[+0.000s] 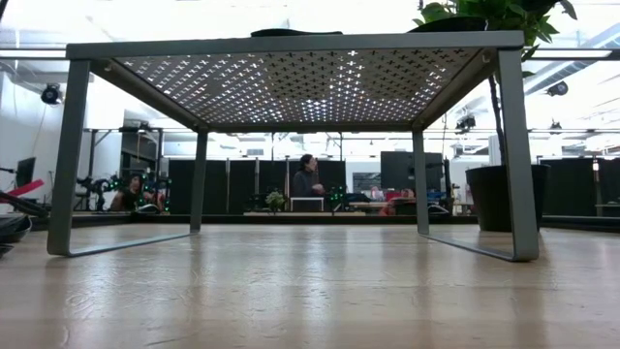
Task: Pick & Place Mini shaped plates
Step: Stack the bottom left drop-shaped plate on the drop-shaped plates on the shelf
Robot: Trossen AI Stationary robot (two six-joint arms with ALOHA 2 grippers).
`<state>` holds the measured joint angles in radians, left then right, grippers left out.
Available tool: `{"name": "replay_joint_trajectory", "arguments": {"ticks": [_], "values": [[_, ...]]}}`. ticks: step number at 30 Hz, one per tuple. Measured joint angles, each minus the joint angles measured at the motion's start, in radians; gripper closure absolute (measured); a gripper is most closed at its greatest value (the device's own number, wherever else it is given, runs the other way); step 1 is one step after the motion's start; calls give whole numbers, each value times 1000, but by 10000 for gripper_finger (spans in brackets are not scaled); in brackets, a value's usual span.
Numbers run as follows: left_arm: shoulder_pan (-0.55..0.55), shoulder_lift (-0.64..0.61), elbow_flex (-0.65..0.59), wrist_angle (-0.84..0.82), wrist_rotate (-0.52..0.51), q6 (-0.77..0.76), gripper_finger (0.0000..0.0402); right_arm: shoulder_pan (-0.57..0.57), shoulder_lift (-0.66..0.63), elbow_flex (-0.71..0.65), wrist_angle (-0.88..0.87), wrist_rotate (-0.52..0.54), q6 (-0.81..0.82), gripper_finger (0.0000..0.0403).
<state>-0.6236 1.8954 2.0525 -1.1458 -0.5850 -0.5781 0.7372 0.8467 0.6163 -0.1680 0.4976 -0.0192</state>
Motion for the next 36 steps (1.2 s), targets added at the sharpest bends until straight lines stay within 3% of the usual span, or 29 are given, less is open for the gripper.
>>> {"name": "replay_joint_trajectory", "arguments": {"ticks": [11,20,36], "values": [[-135,0,4,-52,88,-32,262,0,0,0,0,0,0,394],[-199,0,-18,-83,236,-189,264,0,0,0,0,0,0,394],[-276,0,-288,-94,376,-499,264,0,0,0,0,0,0,394]]}}
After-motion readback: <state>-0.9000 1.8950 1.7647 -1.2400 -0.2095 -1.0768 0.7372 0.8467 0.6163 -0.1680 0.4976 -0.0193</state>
